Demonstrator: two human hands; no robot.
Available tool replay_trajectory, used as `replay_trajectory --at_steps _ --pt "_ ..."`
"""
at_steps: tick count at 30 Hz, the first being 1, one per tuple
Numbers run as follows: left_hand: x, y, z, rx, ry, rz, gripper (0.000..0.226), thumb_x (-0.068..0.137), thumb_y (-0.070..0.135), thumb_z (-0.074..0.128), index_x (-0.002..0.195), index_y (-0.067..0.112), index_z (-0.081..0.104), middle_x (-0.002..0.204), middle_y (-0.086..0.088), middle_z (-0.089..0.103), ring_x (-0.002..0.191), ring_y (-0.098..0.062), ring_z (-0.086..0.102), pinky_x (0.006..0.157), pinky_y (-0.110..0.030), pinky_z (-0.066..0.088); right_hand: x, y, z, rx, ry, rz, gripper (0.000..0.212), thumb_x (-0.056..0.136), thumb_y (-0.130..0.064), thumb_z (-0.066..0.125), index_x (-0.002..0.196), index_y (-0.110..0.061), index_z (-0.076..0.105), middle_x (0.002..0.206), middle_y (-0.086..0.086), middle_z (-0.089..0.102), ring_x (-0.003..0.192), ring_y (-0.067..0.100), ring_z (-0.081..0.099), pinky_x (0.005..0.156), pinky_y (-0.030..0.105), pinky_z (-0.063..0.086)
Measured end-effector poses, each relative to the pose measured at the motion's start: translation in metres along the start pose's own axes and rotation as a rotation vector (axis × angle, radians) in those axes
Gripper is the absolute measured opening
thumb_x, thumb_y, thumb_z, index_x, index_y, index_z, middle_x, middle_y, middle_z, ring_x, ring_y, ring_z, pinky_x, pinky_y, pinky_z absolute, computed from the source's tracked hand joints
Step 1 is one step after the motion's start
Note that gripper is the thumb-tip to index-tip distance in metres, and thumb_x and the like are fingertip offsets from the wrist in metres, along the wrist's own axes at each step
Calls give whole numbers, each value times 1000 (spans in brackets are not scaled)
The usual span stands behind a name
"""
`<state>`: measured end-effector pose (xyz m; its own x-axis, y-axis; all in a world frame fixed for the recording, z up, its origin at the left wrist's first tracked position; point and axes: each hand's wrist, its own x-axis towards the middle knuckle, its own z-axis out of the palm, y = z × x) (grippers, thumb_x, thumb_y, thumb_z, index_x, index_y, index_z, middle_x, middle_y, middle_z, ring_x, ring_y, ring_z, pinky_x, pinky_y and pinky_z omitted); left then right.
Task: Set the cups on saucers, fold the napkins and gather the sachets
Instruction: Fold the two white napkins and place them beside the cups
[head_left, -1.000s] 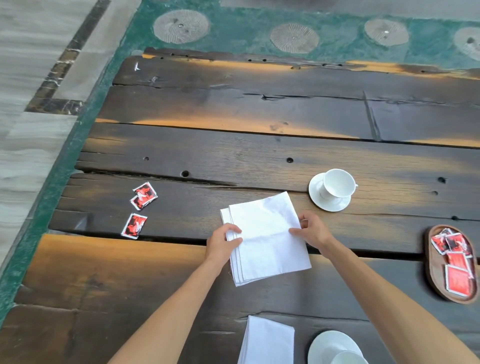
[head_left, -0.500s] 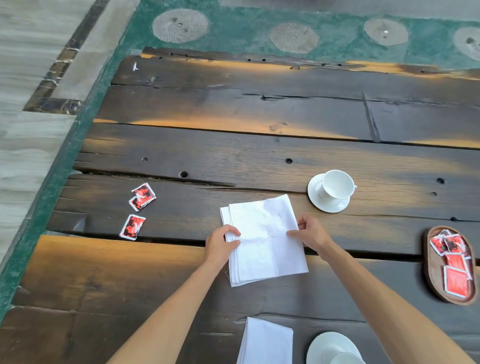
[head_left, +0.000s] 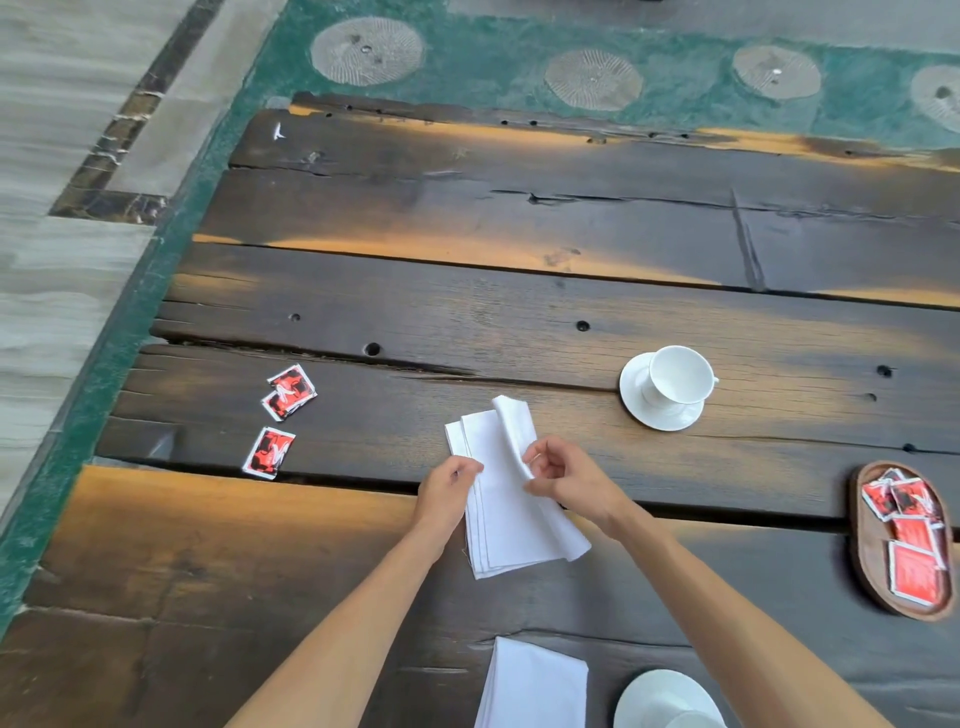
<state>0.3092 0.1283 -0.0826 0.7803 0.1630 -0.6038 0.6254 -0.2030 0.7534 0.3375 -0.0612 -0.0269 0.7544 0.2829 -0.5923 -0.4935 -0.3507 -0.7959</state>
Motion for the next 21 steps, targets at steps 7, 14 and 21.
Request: replay_trajectory --at_steps 7,14,21 --pt "-3 7 -10 -235 -102 -152 16 99 36 48 108 29 60 118 -7 65 106 -26 65 90 -41 54 14 12 25 -153 6 103 21 90 -1 50 94 -9 69 94 0 69 88 12 60 91 29 48" --pt "-8 4 -4 -127 -115 -23 68 80 9 74 132 41 44 118 -3 65 107 -23 62 95 -43 52 15 22 25 -148 -11 72 41 81 17 35 100 0 68 95 8 69 92 17 63 86 22 52" --pt "-8 4 4 -75 -55 49 60 80 -6 65 110 45 58 112 0 60 87 -15 57 76 -33 52 9 28 7 -208 275 56 32 74 10 51 97 -11 60 98 14 65 78 17 54 77 37 52"
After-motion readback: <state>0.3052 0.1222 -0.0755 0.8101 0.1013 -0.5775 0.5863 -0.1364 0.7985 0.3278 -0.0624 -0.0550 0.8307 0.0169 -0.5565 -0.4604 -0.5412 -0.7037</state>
